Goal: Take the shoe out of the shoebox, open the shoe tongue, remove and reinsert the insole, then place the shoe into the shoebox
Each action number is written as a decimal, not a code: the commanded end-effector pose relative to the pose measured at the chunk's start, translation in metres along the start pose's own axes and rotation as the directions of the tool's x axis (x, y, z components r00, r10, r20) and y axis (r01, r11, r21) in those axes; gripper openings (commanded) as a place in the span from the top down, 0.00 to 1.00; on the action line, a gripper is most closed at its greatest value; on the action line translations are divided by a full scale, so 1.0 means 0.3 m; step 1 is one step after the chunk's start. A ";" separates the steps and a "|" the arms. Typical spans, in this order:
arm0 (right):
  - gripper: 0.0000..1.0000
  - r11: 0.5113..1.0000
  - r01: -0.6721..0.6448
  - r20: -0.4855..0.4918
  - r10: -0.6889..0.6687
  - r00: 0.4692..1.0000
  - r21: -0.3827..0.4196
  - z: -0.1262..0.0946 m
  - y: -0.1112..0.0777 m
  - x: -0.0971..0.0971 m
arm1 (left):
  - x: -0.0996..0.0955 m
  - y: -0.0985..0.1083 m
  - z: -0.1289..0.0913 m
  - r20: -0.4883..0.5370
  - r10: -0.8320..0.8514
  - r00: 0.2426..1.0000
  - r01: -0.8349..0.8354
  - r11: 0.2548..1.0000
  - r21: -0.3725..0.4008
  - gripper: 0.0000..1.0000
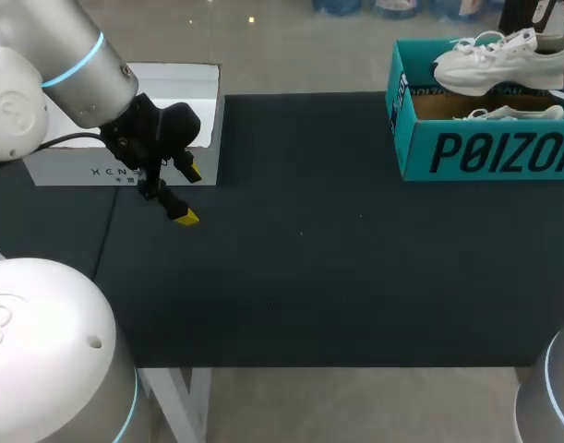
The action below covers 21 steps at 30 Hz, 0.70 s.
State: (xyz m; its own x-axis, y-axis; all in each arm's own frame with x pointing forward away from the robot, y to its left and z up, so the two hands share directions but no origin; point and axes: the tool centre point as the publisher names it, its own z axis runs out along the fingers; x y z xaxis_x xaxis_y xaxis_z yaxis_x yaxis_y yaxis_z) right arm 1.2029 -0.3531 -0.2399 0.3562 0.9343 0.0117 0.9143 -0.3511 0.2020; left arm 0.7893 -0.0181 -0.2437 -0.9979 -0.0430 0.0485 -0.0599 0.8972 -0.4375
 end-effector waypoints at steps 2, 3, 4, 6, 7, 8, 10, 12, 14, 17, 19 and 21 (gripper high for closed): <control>1.00 1.000 0.004 -0.004 -0.004 1.000 0.024 0.056 0.069 0.012 | -0.001 -0.001 0.001 0.000 0.000 1.000 0.000 1.000 -0.004 0.00; 1.00 1.000 0.006 -0.004 -0.006 1.000 0.024 0.059 0.071 0.013 | -0.001 -0.001 0.001 0.000 0.000 1.000 0.000 1.000 -0.004 0.00; 1.00 1.000 0.007 -0.004 -0.007 1.000 0.021 0.063 0.074 0.014 | -0.001 -0.001 0.001 0.000 0.000 1.000 0.000 1.000 -0.004 0.00; 1.00 1.000 0.008 -0.005 -0.008 1.000 0.019 0.070 0.079 0.015 | -0.001 -0.001 0.001 0.000 0.000 1.000 0.000 1.000 -0.004 0.00; 1.00 1.000 0.008 -0.007 -0.008 1.000 0.018 0.073 0.081 0.016 | -0.001 -0.001 0.001 0.000 0.000 1.000 0.000 1.000 -0.004 0.00; 1.00 1.000 0.009 -0.007 -0.009 1.000 0.017 0.077 0.083 0.017 | -0.001 -0.001 0.001 0.000 0.000 1.000 0.000 1.000 -0.004 0.00; 1.00 1.000 0.010 -0.005 -0.010 1.000 0.016 0.082 0.087 0.019 | -0.001 -0.001 0.001 0.000 0.000 1.000 0.000 1.000 -0.004 0.00; 1.00 1.000 0.008 -0.002 -0.008 1.000 0.015 0.088 0.089 0.020 | -0.001 -0.001 0.001 0.000 0.000 1.000 0.000 1.000 -0.004 0.00; 1.00 1.000 -0.005 0.001 0.005 1.000 0.018 0.096 0.095 0.020 | -0.001 -0.001 0.001 0.000 0.000 1.000 0.000 1.000 -0.004 0.00; 1.00 0.999 -0.036 0.001 0.036 0.999 0.020 0.100 0.103 0.018 | -0.001 -0.001 0.001 0.000 0.000 1.000 0.000 1.000 -0.004 0.00; 1.00 0.999 -0.049 0.010 0.049 0.999 0.020 0.101 0.106 0.020 | -0.001 -0.001 0.001 0.000 0.000 1.000 0.000 1.000 -0.004 0.00; 1.00 0.998 -0.061 0.010 0.061 0.998 0.028 0.104 0.106 0.023 | -0.001 -0.001 0.001 0.000 0.000 1.000 0.000 1.000 -0.004 0.00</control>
State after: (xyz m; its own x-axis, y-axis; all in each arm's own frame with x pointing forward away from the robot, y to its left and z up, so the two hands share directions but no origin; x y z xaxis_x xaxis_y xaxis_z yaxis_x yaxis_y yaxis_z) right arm 1.2262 -0.3578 -0.2627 0.4087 0.9125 0.0185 0.8894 -0.4027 0.2165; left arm 0.7893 -0.0181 -0.2437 -0.9979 -0.0429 0.0485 -0.0599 0.8972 -0.4375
